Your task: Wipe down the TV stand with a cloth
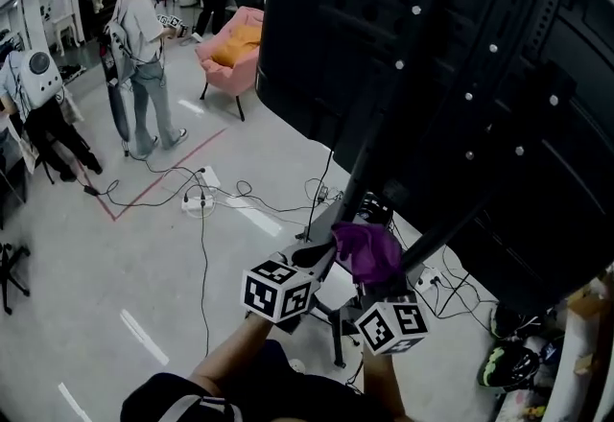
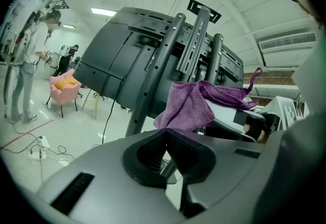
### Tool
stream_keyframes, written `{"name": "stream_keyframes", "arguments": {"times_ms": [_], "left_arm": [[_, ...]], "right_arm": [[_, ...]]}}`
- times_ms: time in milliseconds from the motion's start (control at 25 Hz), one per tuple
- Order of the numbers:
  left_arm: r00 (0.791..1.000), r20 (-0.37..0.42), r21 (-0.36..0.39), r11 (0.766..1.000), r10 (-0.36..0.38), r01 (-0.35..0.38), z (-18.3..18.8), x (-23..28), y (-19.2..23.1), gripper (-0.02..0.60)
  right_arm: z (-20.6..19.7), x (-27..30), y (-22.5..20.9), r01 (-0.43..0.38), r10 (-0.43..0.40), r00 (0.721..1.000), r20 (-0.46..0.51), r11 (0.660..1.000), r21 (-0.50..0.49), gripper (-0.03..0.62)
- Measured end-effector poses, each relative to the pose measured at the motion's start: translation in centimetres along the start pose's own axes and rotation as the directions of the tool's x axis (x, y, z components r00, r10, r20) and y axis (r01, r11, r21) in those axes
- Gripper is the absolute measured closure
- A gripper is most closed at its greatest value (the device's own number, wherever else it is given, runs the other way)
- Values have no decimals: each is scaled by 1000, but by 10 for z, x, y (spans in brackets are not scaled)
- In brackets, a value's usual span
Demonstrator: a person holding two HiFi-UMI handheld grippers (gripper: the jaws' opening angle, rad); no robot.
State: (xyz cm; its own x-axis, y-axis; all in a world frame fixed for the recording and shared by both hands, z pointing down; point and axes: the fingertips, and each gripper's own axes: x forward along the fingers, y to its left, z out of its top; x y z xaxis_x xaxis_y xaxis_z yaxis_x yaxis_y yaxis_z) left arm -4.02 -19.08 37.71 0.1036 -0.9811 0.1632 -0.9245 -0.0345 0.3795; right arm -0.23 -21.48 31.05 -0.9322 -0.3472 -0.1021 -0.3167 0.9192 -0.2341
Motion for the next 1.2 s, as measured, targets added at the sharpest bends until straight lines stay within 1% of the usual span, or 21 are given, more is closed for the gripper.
{"name": "stream_keyframes", "arguments": {"times_ms": [160,280,400,560,720,840,1040,1200], "left_arm": [[1000,-11,17,999,-28,28,26,-3,6,575],[1000,3,37,999,-30,30,49,-4,19,575],[998,2,60,997,-55,55,71,-5,27,575],[995,18,109,990,-93,91,108,-16,35,575],[990,53,195,974,-127,115,157,-25,51,575],[984,86,246,960,-158,132,193,-29,61,574],[971,116,308,937,-207,163,237,-40,75,575],[960,135,367,912,-247,183,273,-46,78,575]], "right_arm": [[20,21,15,-22,22,999,34,1000,-23,530],[30,38,20,-10,11,999,53,1000,-16,530],[47,52,26,11,-9,997,80,1000,-25,530],[77,75,52,22,-16,991,132,999,-47,530],[109,107,72,55,-41,978,204,997,-62,530],[136,127,81,87,-58,965,257,991,-104,530],[170,152,108,116,-49,940,339,977,-181,530],[195,173,126,141,-39,918,394,962,-233,530]]}}
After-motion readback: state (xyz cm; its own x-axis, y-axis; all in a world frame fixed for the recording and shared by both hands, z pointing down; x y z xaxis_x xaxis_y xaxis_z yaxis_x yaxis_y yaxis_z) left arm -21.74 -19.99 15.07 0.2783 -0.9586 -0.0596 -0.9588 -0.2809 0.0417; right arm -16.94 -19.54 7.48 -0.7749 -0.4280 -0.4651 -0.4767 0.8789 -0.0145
